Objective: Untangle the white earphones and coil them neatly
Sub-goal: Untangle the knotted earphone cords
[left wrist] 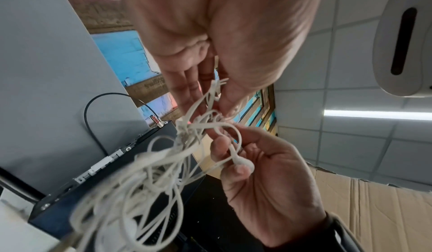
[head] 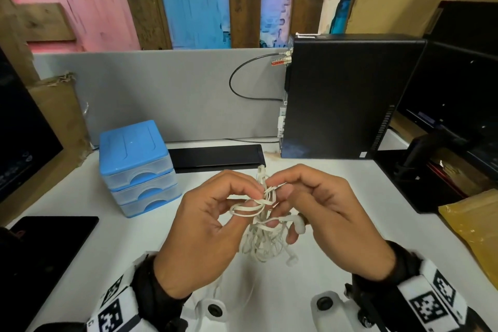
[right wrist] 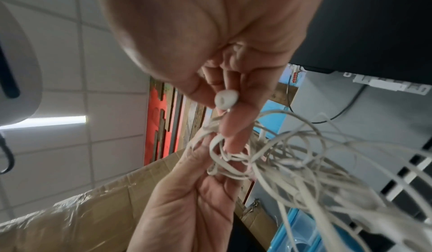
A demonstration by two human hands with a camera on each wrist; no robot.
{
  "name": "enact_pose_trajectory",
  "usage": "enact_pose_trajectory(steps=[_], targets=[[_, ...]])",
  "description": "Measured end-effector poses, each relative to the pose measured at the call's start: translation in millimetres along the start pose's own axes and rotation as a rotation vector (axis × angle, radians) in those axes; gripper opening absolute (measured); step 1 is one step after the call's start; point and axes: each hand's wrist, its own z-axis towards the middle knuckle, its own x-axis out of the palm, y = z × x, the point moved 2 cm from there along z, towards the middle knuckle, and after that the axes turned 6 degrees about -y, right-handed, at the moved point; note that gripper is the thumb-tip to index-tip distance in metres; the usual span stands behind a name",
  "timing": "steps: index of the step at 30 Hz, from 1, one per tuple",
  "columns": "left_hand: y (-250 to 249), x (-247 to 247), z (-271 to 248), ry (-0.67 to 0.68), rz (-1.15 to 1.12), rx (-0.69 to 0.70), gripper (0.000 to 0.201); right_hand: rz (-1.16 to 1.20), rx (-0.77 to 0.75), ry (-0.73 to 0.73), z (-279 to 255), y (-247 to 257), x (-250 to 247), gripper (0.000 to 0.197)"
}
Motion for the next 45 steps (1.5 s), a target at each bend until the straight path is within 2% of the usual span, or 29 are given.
enact_pose_trajectory(steps=[4,9,12,14,16,18,20,22,25,26,29,32,34,37,39,42,45], targets=[[1.0,0.8,-0.9,-0.010,-0.013,0.031,0.003,-0.060,-0.006,-0.028,2.0,-3.3,-0.9,0.009],[0.6,0.7,-1.7,-0.050,0.031,0.082,0.005,-0.124,-0.048,-0.015,0.7,-1.0,-3.0,0.017],[0.1,0.2,-2.0,-0.060,0.018,0.076,0.007,-0.262,-0.198,-0.054,1.6,-0.3,-6.9,0.020],[-0.9,0.4,-2.0,-0.049,0.036,0.077,0.008,-0.437,-0.348,-0.101,1.9,1.0,-9.8,0.009],[-2.1,1.5,-2.4,-0.022,0.054,0.066,0.009,-0.525,-0.419,-0.144,1.9,2.0,-11.6,0.004],[-3.0,2.0,-3.0,0.006,0.073,0.050,0.015,-0.456,-0.396,-0.170,2.6,0.4,-13.0,0.004],[-2.0,0.8,-2.9,0.040,0.141,0.046,0.021,-0.239,-0.317,-0.193,5.6,0.5,-13.8,0.005],[0.3,-1.5,-1.5,0.079,0.233,0.046,0.019,-0.074,-0.216,-0.220,9.4,2.3,-16.8,0.006],[6.8,-6.3,2.1,0.080,0.261,-0.033,0.020,0.024,-0.083,-0.159,10.6,6.0,-24.8,0.003],[8.2,-7.5,3.1,0.075,0.254,-0.065,0.023,-0.033,-0.070,-0.103,9.9,7.0,-27.8,0.006],[8.7,-7.9,3.6,0.093,0.241,-0.127,0.029,-0.450,-0.073,0.103,7.3,7.1,-29.8,0.006],[8.4,-6.2,1.9,0.130,0.215,-0.178,0.023,-0.658,-0.060,0.196,6.4,0.1,-29.6,0.018],[8.0,-4.4,0.8,0.151,0.184,-0.198,0.007,-0.627,-0.107,0.134,8.0,-3.4,-27.6,0.019],[6.1,-1.4,-1.0,0.206,0.144,-0.208,0.018,-0.519,-0.278,-0.225,9.6,-9.9,-25.3,0.017],[3.9,1.7,-1.6,0.256,0.115,-0.205,0.019,-0.622,-0.433,-0.427,7.5,-12.6,-18.7,0.012],[3.2,4.6,-3.9,0.291,0.110,-0.210,0.019,-0.823,-0.580,-0.526,4.3,-18.5,-10.4,0.010],[4.4,5.1,-4.2,0.217,0.125,-0.220,0.017,-0.861,-0.646,-0.497,3.7,-16.5,-11.5,0.012]])
